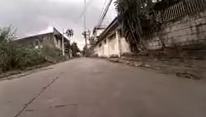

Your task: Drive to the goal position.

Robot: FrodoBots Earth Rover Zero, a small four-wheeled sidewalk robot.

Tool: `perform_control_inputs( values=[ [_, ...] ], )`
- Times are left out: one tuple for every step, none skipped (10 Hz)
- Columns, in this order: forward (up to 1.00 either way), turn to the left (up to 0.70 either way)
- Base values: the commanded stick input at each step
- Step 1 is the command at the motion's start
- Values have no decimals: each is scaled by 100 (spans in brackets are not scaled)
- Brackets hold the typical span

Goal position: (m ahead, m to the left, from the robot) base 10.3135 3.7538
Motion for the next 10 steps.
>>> perform_control_inputs(
  values=[
    [51, 3],
    [51, 3],
    [51, 3],
    [51, 3],
    [51, 3],
    [51, 3],
    [51, 3],
    [51, 4],
    [51, 6],
    [51, 8]
  ],
)
